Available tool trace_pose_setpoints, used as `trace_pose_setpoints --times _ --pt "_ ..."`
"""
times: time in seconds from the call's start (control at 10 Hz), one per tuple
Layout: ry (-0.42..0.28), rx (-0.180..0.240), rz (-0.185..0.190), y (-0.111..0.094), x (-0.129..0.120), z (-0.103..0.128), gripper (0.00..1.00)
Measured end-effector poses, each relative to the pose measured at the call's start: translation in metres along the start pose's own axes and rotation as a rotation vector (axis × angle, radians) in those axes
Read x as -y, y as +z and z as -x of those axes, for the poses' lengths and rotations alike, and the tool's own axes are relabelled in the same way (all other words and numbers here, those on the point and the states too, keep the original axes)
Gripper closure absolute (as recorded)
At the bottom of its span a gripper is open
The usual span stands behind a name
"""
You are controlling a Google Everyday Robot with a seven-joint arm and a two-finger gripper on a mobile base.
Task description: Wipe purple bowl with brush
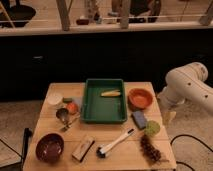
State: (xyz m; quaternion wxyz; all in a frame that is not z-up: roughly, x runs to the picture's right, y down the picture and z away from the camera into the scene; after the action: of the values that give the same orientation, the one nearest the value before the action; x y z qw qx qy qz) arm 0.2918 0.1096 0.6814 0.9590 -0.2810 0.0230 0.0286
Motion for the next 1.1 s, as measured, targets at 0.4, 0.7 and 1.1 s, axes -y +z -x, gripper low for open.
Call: trace_pose_setpoints --times 0.4,0.7,1.1 --pt "0.000 0.000 0.000 0.000 0.000 0.000 0.20" --pt "-0.009 -0.007 0.000 0.000 -0.002 -0.001 0.20" --pt "-0.096 -0.058 -0.001 0.004 -0.021 -0.005 0.20"
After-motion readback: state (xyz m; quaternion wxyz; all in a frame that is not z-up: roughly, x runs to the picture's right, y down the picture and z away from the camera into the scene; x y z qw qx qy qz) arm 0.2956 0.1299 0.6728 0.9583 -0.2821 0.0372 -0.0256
